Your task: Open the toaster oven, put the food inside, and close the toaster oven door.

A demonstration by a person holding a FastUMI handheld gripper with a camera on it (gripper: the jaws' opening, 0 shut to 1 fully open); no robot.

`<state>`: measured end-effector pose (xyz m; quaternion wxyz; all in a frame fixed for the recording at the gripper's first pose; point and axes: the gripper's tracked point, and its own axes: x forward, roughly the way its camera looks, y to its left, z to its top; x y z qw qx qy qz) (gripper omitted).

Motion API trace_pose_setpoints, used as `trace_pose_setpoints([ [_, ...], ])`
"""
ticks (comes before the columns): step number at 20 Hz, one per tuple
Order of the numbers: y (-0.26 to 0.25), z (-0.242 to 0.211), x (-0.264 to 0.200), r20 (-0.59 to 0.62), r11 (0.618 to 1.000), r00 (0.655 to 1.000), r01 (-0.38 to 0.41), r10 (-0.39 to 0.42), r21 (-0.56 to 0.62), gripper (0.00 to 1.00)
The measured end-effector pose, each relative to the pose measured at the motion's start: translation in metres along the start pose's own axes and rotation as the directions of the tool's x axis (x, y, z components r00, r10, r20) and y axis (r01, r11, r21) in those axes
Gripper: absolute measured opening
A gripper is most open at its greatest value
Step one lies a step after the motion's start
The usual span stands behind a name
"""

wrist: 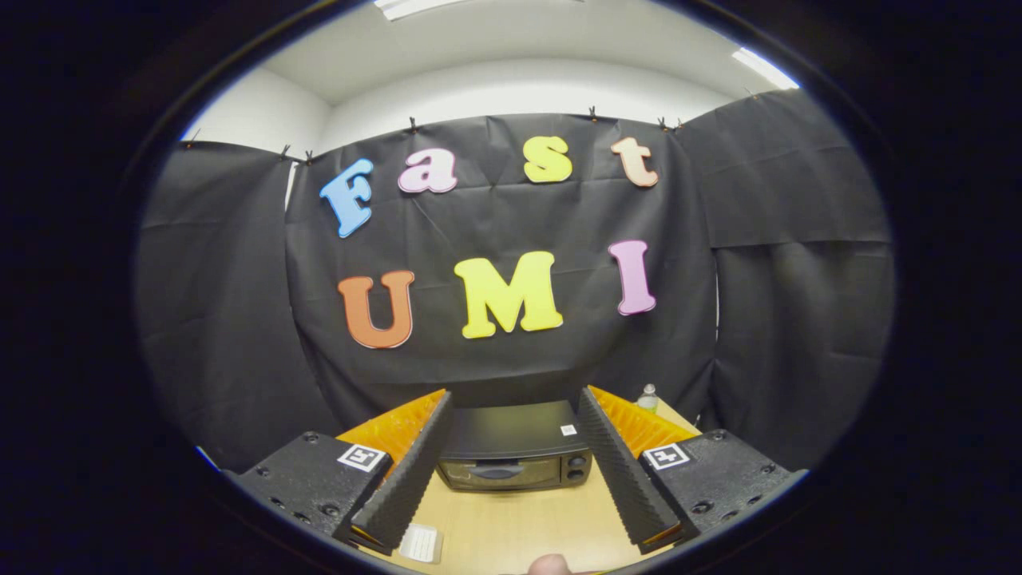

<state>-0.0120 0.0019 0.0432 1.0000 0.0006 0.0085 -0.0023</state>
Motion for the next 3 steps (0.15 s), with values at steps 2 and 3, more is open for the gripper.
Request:
trace_pose_setpoints([
  [2, -0.0003, 0.0008, -0.0010, 0.001, 1.000, 1.000, -0.001, 0.001, -0.002, 1.00],
  [3, -0.0008, 0.0004, -0.0008, 0.003, 1.000, 1.000, 0.000, 0.000, -0.003, 1.00],
])
